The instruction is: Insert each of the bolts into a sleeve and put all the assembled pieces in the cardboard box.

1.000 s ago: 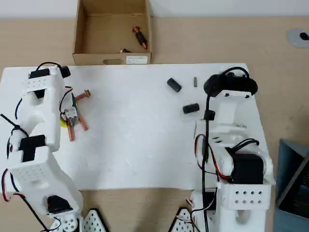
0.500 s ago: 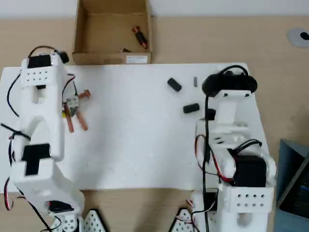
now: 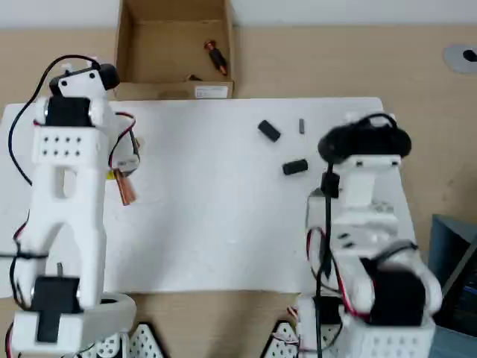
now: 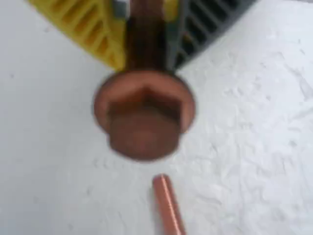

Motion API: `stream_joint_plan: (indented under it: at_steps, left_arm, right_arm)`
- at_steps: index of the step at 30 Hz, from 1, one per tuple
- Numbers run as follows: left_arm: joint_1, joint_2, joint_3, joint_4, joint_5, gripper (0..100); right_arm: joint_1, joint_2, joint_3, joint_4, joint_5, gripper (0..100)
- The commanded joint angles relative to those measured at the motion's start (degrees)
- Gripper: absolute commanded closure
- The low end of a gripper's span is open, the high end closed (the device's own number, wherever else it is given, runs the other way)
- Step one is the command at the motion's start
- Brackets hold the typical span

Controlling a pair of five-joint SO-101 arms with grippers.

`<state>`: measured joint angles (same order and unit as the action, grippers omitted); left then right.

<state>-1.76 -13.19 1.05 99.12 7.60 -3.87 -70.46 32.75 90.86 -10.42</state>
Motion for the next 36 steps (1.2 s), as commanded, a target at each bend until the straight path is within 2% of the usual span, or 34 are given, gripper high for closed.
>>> stream_joint_plan:
  at_steps: [1, 5, 10, 17, 33, 36]
  left_arm:
    - [1.14, -7.87, 4.57, -1.67, 0.53, 99]
    - [0.79, -15.78, 12.84, -6.15, 0.53, 99]
    - [0.79, -28.18, 26.64, -15.56, 0.53, 99]
    - [0.88, -48.57, 45.89, -28.22, 0.53, 99]
    - [1.32, -90.24, 67.69, -37.01, 0.35, 99]
    - [1.32, -91.56, 68.75, -39.47, 0.53, 99]
  right_arm:
    - [-1.54, -5.05, 0.66, 0.18, 0.97, 98.9]
    - [-1.54, -9.19, 5.23, -0.18, 1.14, 98.9]
    - [-1.54, -12.62, 10.77, -0.35, 0.97, 98.9]
    - [-2.95, -16.22, 17.98, -9.14, 1.23, 98.9]
    - [-18.42, -27.56, 34.07, -26.11, 1.23, 98.9]
    - [-21.05, -30.90, 36.35, -28.13, 1.23, 98.9]
